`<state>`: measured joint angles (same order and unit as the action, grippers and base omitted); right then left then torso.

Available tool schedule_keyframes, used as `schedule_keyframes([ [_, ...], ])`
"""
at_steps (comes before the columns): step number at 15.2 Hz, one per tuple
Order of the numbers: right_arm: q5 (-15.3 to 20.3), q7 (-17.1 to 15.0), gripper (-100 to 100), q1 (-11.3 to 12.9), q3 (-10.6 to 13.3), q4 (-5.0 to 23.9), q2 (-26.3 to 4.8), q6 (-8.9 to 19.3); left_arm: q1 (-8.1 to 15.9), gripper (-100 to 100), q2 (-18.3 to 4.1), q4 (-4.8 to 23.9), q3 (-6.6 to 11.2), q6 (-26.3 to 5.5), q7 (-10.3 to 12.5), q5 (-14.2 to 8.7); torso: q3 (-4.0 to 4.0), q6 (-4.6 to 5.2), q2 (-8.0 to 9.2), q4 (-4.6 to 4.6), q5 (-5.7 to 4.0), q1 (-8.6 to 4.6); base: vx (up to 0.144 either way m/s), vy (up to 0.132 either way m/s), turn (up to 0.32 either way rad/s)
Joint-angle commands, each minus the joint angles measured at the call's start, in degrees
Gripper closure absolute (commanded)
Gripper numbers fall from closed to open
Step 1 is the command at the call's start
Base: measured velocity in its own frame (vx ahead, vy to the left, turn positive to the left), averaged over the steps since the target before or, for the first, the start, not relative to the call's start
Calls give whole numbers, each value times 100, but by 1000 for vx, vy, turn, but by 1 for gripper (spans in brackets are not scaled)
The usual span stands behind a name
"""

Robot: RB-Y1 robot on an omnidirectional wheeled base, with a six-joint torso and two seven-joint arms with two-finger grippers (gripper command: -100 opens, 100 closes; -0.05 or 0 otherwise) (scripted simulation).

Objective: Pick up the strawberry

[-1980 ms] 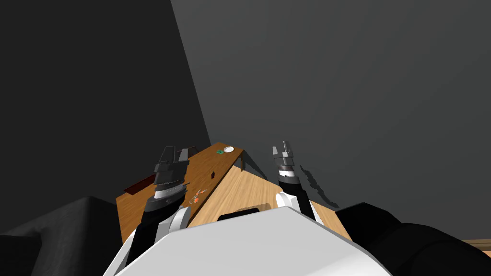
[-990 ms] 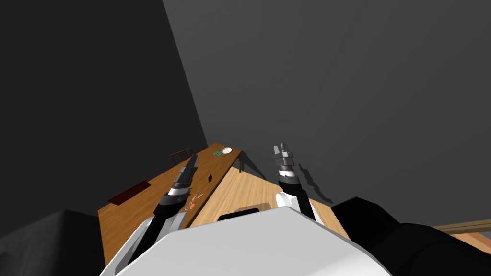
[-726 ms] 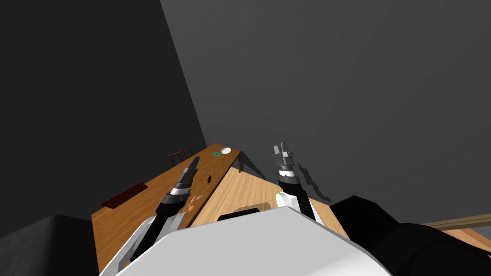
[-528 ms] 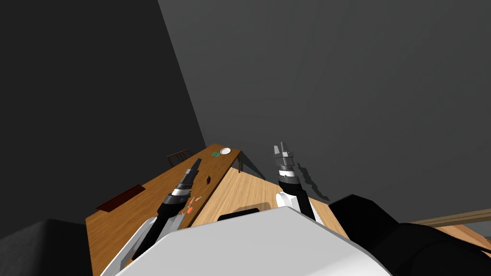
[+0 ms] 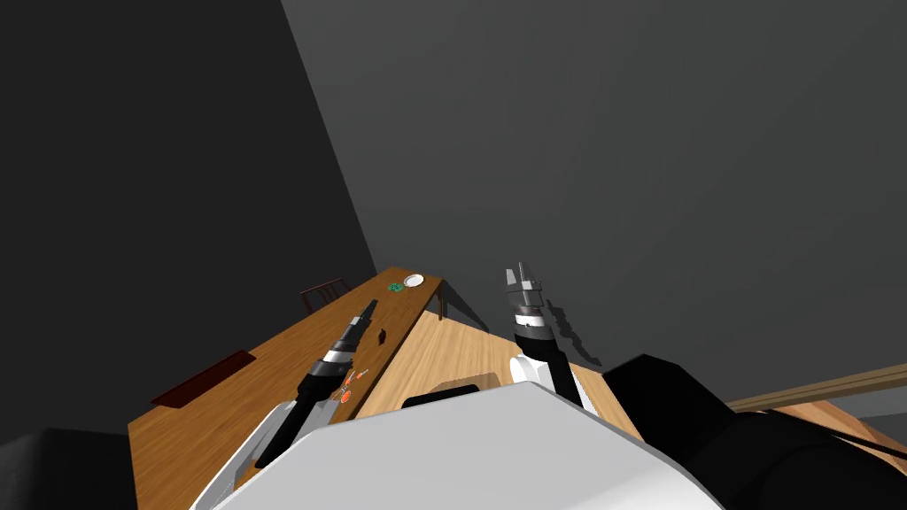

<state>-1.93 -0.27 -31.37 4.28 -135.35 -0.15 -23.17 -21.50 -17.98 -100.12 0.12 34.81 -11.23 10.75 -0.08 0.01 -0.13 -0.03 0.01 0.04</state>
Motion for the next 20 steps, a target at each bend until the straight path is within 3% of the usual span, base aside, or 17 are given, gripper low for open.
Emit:
schedule_keyframes([
  [1, 0, 0, 0, 0, 0, 0, 0, 0, 25, -100, -11, 166, -4, 7, -34, 21, 0, 0, 0, 0, 0, 0, 16, 7, -9],
  [4, 0, 0, 0, 0, 0, 0, 0, 0, 143, -100, -110, 631, -5, -6, -155, 117, 2, -1, 3, 0, 0, 0, 19, 7, -50],
  [9, 0, 0, 0, 0, 0, 0, 0, 0, 263, -100, -194, 1221, -7, -19, -276, 214, -1, 0, -1, 0, 0, 1, 27, 10, -57],
  [10, 0, 0, 0, 0, 0, 0, 0, 0, 263, -100, -194, 1233, -7, -19, -276, 214, -1, -1, -1, 0, 0, 1, 21, 6, -21],
  [13, 0, 0, 0, 0, 0, 0, 0, 0, 382, -100, -264, 1669, -9, -32, -397, 310, 0, -1, 1, 0, 0, -1, 23, 6, -53],
  [15, 0, 0, 0, 0, 0, 0, 0, 0, 382, -100, -264, 1765, -9, -32, -397, 310, 1, -1, 1, 0, 0, -1, 20, 6, -36],
  [20, 0, 0, 0, 0, 0, 0, 0, 0, 555, -100, -347, 2437, -11, -50, -572, 450, 1, -1, 2, 0, 0, -1, 22, 8, -56],
])
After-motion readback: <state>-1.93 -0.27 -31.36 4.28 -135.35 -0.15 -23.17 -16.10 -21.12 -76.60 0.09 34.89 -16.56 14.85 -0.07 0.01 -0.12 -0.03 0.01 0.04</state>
